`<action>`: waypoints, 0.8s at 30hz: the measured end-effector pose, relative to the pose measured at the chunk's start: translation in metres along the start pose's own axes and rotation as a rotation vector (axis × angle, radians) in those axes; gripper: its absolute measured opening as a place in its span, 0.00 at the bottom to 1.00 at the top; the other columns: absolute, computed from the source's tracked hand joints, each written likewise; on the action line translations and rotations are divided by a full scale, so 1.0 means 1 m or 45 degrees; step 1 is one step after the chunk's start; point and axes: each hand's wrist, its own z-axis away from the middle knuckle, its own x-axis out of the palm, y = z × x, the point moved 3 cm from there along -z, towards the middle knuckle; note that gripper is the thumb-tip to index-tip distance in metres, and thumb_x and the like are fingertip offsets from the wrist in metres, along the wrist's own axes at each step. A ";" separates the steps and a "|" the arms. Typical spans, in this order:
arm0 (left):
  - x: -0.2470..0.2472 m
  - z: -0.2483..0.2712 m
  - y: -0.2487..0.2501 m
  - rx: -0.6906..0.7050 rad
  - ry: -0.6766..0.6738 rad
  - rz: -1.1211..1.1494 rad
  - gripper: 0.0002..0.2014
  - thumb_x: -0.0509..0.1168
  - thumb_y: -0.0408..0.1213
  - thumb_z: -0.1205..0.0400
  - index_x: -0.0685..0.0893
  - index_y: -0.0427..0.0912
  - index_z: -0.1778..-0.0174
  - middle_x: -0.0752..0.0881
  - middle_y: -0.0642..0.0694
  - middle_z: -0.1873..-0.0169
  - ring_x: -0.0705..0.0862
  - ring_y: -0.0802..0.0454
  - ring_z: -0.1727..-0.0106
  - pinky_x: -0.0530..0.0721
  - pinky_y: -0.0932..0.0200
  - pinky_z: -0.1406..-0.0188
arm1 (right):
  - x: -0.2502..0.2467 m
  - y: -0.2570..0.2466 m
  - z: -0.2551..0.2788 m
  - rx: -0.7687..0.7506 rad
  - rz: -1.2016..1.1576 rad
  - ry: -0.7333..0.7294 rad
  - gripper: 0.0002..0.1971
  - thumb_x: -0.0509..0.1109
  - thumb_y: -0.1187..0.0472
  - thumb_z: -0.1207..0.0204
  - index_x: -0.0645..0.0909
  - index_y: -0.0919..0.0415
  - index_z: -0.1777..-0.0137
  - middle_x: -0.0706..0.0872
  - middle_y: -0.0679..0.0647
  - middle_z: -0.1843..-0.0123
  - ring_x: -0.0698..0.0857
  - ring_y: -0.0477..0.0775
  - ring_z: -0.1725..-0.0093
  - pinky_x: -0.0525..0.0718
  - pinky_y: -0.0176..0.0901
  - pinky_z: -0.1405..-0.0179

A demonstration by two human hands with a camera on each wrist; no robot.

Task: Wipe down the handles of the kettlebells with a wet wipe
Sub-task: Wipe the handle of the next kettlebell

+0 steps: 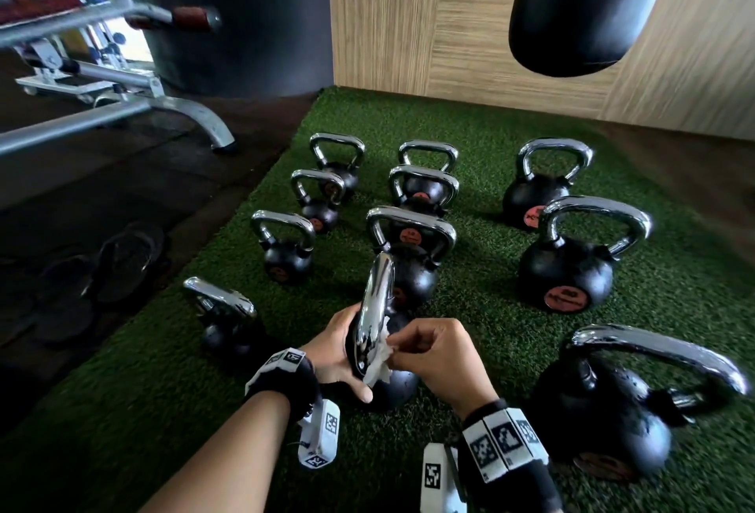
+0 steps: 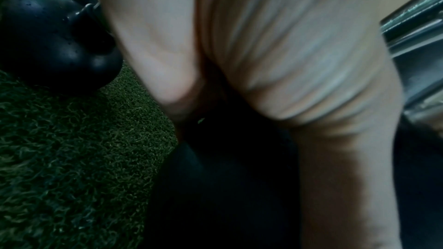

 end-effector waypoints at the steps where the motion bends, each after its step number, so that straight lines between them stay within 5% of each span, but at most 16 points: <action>1: 0.000 0.000 -0.002 -0.009 -0.001 0.005 0.75 0.89 0.49 0.54 0.51 0.41 0.15 0.68 0.34 0.22 0.74 0.32 0.21 0.75 0.31 0.23 | 0.000 0.003 0.001 0.009 -0.016 0.014 0.11 0.87 0.54 0.45 0.93 0.49 0.62 0.95 0.54 0.61 0.94 0.61 0.57 0.91 0.54 0.52; 7: 0.002 -0.007 -0.005 -0.039 0.047 -0.040 0.67 0.93 0.47 0.54 0.63 0.48 0.20 0.79 0.26 0.31 0.81 0.26 0.30 0.82 0.25 0.33 | 0.007 0.026 0.006 0.144 -0.028 0.030 0.12 0.86 0.72 0.38 0.94 0.53 0.63 0.95 0.54 0.61 0.93 0.52 0.60 0.90 0.47 0.54; 11: 0.000 -0.009 0.001 0.008 0.099 -0.071 0.61 0.92 0.45 0.47 0.66 0.51 0.18 0.77 0.43 0.26 0.76 0.42 0.22 0.79 0.36 0.24 | 0.009 0.037 0.008 0.195 0.099 0.089 0.14 0.87 0.66 0.37 0.94 0.43 0.64 0.94 0.45 0.63 0.93 0.44 0.61 0.88 0.36 0.58; 13: 0.000 -0.009 0.003 0.013 0.092 -0.083 0.63 0.92 0.46 0.48 0.65 0.51 0.18 0.77 0.43 0.26 0.76 0.41 0.21 0.79 0.35 0.24 | 0.009 0.035 0.007 0.159 0.163 0.077 0.15 0.86 0.65 0.35 0.93 0.39 0.62 0.94 0.42 0.62 0.92 0.41 0.60 0.87 0.31 0.58; 15: -0.001 -0.009 0.001 0.022 0.077 -0.084 0.70 0.93 0.46 0.54 0.61 0.48 0.16 0.74 0.41 0.22 0.72 0.39 0.19 0.77 0.34 0.22 | 0.007 0.031 -0.001 0.129 0.156 0.062 0.12 0.84 0.66 0.32 0.94 0.46 0.56 0.95 0.45 0.58 0.93 0.43 0.55 0.90 0.38 0.50; 20: 0.001 -0.002 0.003 -0.013 0.008 -0.002 0.77 0.89 0.49 0.59 0.56 0.41 0.13 0.65 0.37 0.16 0.67 0.39 0.15 0.70 0.37 0.17 | 0.009 0.011 -0.031 0.061 0.358 -0.217 0.10 0.78 0.71 0.26 0.93 0.60 0.47 0.93 0.48 0.54 0.92 0.45 0.52 0.87 0.33 0.51; 24: 0.001 -0.003 0.000 -0.015 0.102 0.093 0.74 0.92 0.38 0.61 0.63 0.36 0.16 0.71 0.32 0.20 0.69 0.36 0.16 0.71 0.35 0.18 | 0.016 0.002 -0.043 0.074 0.652 -0.452 0.07 0.74 0.70 0.24 0.93 0.62 0.54 0.84 0.38 0.69 0.80 0.28 0.71 0.76 0.23 0.66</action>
